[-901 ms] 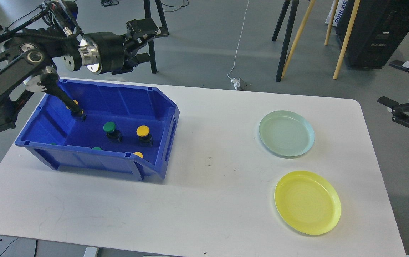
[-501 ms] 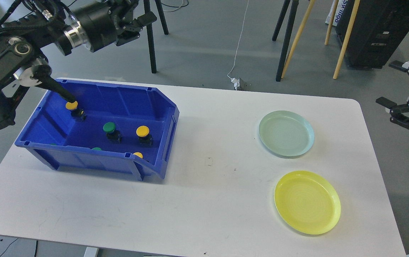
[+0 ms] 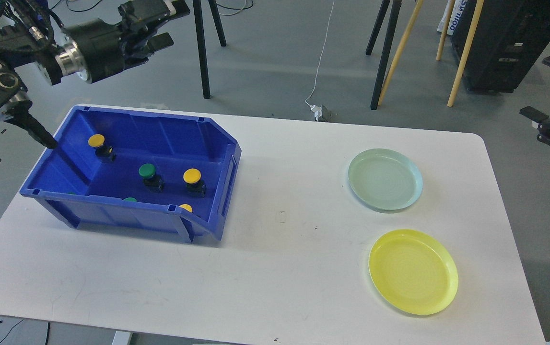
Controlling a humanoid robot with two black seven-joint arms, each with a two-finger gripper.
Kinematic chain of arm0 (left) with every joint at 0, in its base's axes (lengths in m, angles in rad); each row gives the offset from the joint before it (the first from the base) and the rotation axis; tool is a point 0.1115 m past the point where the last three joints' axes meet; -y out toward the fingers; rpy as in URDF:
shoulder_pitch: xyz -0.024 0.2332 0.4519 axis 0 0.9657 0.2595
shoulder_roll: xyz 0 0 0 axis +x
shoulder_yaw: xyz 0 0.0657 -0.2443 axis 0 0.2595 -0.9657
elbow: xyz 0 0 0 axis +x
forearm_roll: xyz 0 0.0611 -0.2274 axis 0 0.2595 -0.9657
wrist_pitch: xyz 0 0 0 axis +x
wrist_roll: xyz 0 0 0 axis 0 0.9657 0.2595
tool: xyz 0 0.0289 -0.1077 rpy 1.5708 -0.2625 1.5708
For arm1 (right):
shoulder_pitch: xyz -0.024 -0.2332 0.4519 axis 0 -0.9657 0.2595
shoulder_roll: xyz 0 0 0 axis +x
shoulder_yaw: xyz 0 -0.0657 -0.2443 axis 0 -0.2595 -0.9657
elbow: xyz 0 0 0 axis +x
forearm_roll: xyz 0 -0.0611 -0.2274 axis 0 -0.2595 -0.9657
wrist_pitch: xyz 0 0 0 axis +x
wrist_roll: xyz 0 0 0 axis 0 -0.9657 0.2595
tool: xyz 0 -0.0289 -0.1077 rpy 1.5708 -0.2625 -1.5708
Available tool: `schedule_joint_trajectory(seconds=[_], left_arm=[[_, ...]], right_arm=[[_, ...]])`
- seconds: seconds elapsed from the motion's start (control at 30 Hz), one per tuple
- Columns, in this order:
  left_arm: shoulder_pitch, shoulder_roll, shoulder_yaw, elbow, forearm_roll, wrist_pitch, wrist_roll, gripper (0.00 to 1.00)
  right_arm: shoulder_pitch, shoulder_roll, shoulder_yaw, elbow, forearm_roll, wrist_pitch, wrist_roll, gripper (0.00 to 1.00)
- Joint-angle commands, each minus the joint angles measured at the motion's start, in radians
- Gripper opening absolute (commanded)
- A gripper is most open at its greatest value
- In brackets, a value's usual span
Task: Pass button and place on color plate
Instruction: 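Reach the left gripper down into the blue bin toward a green-topped button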
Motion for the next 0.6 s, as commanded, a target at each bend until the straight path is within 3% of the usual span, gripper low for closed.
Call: schedule_joint_trajectory(seconds=[0.0,0.23,0.33,0.57], left_arm=[[0.007,0.032,0.046,-0.062,0.183,0.000,-0.002,0.98],[0.011,0.026,0.139,-0.041,0.379,0.000,0.020,0.99],[0.013,0.021,0.138,0.007,0.373,0.000,0.020,0.94],[0.019,-0.063,0.144,0.195,0.352,0.000,-0.032,0.97]], right_arm=[[0.002,0.035,0.014,-0.039,0.000,0.000,0.000,0.98],[-0.008,0.027,-0.012,-0.041,-0.023,0.000,0.004,0.98],[-0.083,0.027,-0.020,-0.040,-0.057,0.000,0.020,0.98],[-0.214,0.024,-0.026,0.023,-0.061,0.000,0.026,0.98]])
